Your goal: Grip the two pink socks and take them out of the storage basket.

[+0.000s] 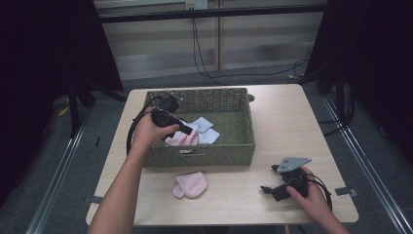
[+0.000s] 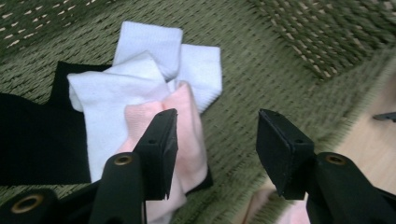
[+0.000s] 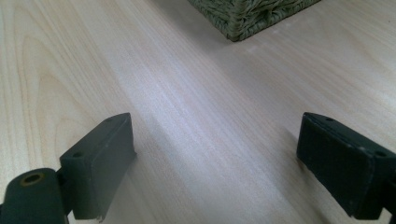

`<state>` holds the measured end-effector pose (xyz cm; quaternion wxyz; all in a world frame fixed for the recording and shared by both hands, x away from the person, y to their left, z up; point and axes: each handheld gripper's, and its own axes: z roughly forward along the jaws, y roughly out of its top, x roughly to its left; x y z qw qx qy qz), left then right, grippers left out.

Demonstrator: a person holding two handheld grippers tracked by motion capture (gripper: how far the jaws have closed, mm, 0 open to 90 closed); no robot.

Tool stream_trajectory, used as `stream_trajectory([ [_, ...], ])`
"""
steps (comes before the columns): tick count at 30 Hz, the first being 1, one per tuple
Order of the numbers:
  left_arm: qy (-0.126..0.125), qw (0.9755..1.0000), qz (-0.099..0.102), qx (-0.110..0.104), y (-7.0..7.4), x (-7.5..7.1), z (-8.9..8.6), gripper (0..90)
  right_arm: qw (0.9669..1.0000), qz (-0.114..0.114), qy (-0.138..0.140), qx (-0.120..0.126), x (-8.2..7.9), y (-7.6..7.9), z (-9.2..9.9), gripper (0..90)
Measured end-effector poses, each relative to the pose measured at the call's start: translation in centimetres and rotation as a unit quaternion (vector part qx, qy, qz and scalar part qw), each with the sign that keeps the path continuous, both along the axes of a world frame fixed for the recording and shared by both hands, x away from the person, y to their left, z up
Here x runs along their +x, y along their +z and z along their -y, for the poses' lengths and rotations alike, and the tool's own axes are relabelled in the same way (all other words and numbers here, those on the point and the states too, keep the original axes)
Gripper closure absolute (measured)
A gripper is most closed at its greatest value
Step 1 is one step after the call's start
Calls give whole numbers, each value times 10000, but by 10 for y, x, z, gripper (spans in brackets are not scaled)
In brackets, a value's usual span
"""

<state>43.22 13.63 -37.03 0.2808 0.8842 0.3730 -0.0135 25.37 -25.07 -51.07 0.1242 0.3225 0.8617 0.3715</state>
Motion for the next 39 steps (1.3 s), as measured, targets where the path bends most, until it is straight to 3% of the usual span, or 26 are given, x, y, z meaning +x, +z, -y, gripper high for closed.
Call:
stream_trajectory([
  [14,168,9997,-117,162,-24,20,5,424,10000,2,-8,9,0,0,0,105],
  [24,281,9993,-82,232,-41,23,7,385,10000,4,2,0,0,0,0,105],
  [35,447,9969,-292,578,-49,26,13,357,10000,2,2,2,0,0,0,105],
  [39,426,9953,-467,735,-52,29,15,391,10000,3,2,1,0,0,0,105],
])
